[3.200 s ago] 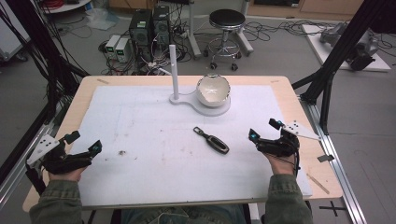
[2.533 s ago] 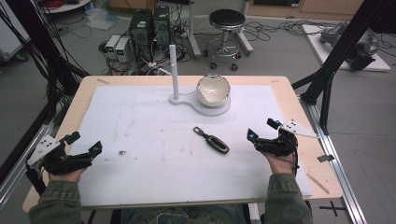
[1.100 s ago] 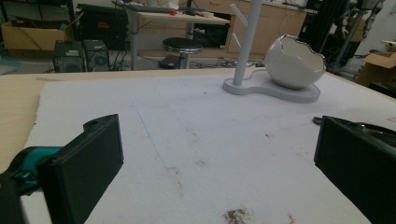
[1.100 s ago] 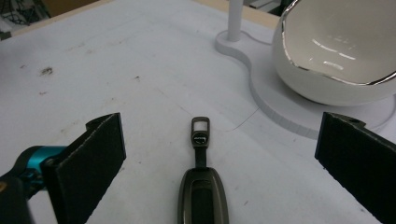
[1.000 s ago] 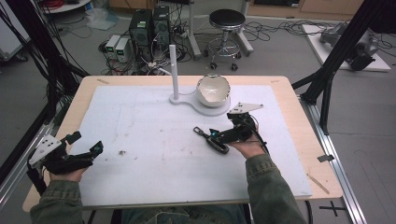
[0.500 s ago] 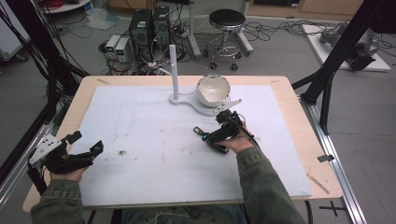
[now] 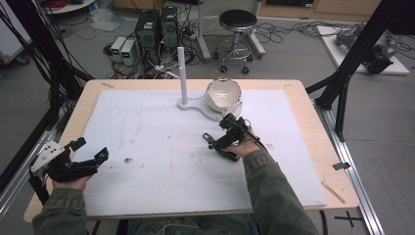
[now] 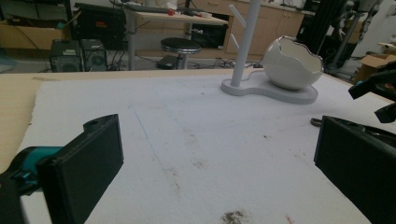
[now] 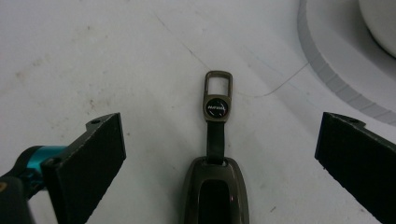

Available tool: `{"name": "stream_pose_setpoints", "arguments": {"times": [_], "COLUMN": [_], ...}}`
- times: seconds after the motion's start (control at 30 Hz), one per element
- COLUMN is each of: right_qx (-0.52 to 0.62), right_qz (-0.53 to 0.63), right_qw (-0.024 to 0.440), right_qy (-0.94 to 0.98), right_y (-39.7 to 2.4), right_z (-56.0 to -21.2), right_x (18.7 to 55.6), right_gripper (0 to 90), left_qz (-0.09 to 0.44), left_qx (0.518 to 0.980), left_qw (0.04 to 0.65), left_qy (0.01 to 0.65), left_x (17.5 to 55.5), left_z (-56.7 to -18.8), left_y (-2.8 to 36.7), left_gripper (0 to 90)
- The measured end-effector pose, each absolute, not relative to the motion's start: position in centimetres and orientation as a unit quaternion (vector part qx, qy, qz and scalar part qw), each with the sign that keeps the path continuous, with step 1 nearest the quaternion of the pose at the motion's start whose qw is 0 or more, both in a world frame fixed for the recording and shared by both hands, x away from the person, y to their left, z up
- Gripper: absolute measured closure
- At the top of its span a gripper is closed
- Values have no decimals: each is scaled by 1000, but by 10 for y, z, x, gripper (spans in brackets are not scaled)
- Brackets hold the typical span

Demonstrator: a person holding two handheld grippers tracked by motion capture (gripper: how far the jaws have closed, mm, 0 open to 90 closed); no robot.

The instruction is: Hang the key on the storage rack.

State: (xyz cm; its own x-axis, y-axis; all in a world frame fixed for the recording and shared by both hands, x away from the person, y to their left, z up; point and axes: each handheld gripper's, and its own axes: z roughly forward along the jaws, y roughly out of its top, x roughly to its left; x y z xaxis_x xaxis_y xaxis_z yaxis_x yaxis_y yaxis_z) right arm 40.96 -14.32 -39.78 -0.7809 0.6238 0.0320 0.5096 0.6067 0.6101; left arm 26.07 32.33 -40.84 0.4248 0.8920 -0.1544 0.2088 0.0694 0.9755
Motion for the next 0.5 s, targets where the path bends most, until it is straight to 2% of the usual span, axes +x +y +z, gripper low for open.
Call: {"name": "stream_pose_setpoints", "arguments": {"times": [0.5], "right_qx": [294], "right_qz": [204], "right_qw": [72], "right_qy": [931], "right_y": [-113], "right_z": [-405], "right_x": [429], "right_gripper": [8], "left_qz": [295], "left_qx": [616], "left_qw": [578], "left_qy": [447], "left_x": [261], "left_z": [-409], "left_y": [324], "left_gripper": [17]}}
